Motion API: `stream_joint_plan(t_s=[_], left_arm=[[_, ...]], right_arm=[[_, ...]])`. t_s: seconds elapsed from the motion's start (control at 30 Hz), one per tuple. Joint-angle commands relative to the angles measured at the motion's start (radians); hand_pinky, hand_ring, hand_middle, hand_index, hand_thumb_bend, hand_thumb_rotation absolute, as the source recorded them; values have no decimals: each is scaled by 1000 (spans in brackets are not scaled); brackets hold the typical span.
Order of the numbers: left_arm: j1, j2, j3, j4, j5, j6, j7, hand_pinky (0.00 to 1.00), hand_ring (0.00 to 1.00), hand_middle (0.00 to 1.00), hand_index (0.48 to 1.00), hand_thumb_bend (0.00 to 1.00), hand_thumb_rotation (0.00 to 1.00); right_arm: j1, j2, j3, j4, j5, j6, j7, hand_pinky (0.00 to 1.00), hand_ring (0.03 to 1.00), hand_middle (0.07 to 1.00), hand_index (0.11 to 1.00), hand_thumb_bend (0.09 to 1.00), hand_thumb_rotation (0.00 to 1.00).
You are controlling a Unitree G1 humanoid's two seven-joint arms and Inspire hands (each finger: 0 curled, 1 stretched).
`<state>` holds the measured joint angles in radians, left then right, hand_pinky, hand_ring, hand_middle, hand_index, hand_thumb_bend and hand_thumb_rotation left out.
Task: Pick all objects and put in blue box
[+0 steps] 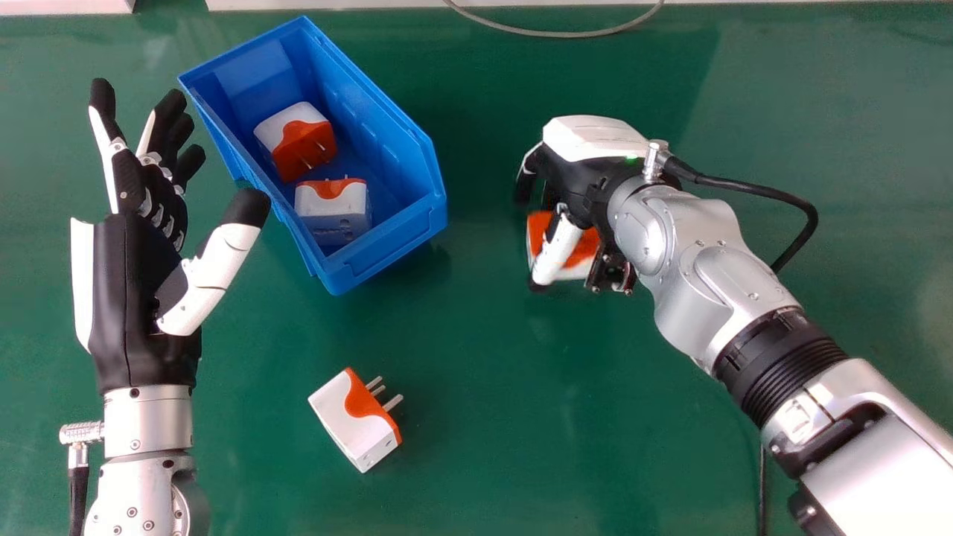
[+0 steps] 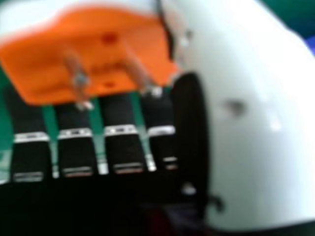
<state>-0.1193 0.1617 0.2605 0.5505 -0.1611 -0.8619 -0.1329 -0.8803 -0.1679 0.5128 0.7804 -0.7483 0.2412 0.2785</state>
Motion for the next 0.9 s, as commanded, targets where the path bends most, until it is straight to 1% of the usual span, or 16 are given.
stream_joint_plan(t_s=[0.0, 0.07, 0.13, 0.23, 0.33, 0.37, 0.4, 0.47, 0.5, 0.53, 0.57, 0.6, 0.67, 0.73, 0.8, 0.87], left_arm=[[4, 1, 5, -12, -8, -17, -2, 919, 943, 942, 924, 832, 525], [4, 0, 6, -12, -6, -16, 1, 920, 944, 942, 925, 834, 527], [4, 2, 6, -10, 7, -19, 10, 919, 943, 942, 925, 834, 527], [5, 2, 6, -12, 10, -18, 12, 916, 942, 942, 926, 832, 530], [6, -2, 6, -12, -5, -18, 4, 915, 941, 941, 926, 831, 532], [6, -2, 5, -12, -8, -17, 3, 915, 941, 941, 926, 831, 532], [6, -2, 6, -12, -5, -17, 5, 915, 941, 941, 926, 831, 532], [6, -1, 6, -11, 7, -20, 12, 915, 941, 940, 926, 831, 532], [7, 0, 7, -12, 18, -20, 21, 912, 940, 941, 927, 829, 534], [8, -1, 7, -15, 27, -19, 29, 911, 939, 941, 927, 829, 536], [8, -1, 7, -15, 31, -20, 33, 908, 938, 940, 926, 831, 541], [8, 0, 6, -14, 35, -22, 36, 904, 936, 938, 925, 832, 545], [5, 2, 5, -10, 36, -26, 36, 898, 933, 934, 923, 832, 554], [4, 2, 5, -9, 41, -27, 42, 896, 931, 933, 923, 832, 557], [6, 3, 6, -12, 53, -23, 55, 894, 930, 931, 922, 835, 560], [7, 3, 6, -16, 60, -19, 63, 894, 930, 930, 922, 836, 561]], right_arm=[[-17, -10, -5, -21, 13, -27, -9, 324, 400, 478, 536, 520, 0], [-23, -10, -7, -14, 22, -32, -12, 306, 406, 493, 515, 519, 0], [-25, -13, -13, -17, 34, -42, -13, 296, 407, 499, 507, 519, 0], [-29, -11, -15, -25, 43, -32, -21, 282, 412, 502, 499, 519, 0], [-29, -17, -1, -56, 28, -25, -21, 276, 412, 502, 498, 518, 0], [-27, -18, -1, -68, 27, -22, -18, 276, 412, 502, 498, 518, 0], [-22, -20, -4, -84, 29, -22, -19, 276, 412, 502, 498, 518, 0], [-7, -30, -6, -121, 29, -35, -32, 270, 403, 489, 507, 517, 0], [3, -39, -4, -141, 26, -49, -45, 271, 404, 489, 506, 518, 0], [11, -47, -5, -163, 26, -59, -52, 277, 402, 487, 508, 518, 0], [20, -56, -6, -189, 26, -65, -57, 291, 406, 491, 506, 518, 0], [30, -64, -13, -217, 32, -77, -61, 309, 410, 493, 501, 518, 0], [52, -84, -26, -291, 37, -85, -62, 350, 407, 499, 495, 518, 0], [69, -98, -38, -363, 35, -76, -56, 372, 405, 509, 488, 517, 0], [97, -111, -60, -478, 30, -63, -61, 362, 399, 514, 487, 516, 0], [121, -118, -83, -581, 27, -47, -59, 352, 396, 513, 489, 516, 0]])
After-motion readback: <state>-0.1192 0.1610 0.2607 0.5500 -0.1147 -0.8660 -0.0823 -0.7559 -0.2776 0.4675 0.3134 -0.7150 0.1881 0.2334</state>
